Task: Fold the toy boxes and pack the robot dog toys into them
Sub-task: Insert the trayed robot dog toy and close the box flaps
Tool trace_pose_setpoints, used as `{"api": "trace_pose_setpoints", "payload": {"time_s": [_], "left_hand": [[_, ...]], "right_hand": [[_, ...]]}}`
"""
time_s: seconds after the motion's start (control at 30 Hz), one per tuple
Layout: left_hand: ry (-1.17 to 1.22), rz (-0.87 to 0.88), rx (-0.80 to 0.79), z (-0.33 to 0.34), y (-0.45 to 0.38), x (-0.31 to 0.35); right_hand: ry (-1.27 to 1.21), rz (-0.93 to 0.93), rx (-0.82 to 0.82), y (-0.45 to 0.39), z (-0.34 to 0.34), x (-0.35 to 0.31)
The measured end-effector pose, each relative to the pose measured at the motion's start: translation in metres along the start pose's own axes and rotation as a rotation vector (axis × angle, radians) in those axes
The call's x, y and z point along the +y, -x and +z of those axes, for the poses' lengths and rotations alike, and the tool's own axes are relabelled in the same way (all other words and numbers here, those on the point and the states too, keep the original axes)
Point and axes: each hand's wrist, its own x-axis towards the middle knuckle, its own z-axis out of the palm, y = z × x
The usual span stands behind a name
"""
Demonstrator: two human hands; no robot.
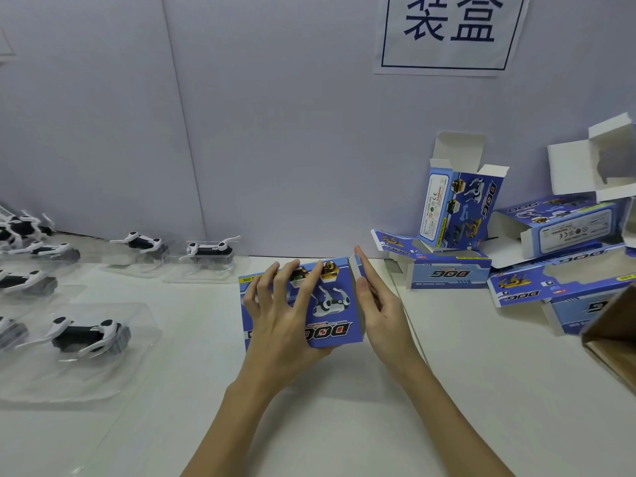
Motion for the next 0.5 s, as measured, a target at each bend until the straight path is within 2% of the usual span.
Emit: {"api": "trace_pose_setpoints", "payload": {"time_s": [0.5], "left_hand": [[-0.023, -0.002, 0.006, 0.0049, 0.0006, -0.0011]], "right_hand": [[0.024, 0.001, 0.017, -0.0011, 0.0001, 0.0032]]}}
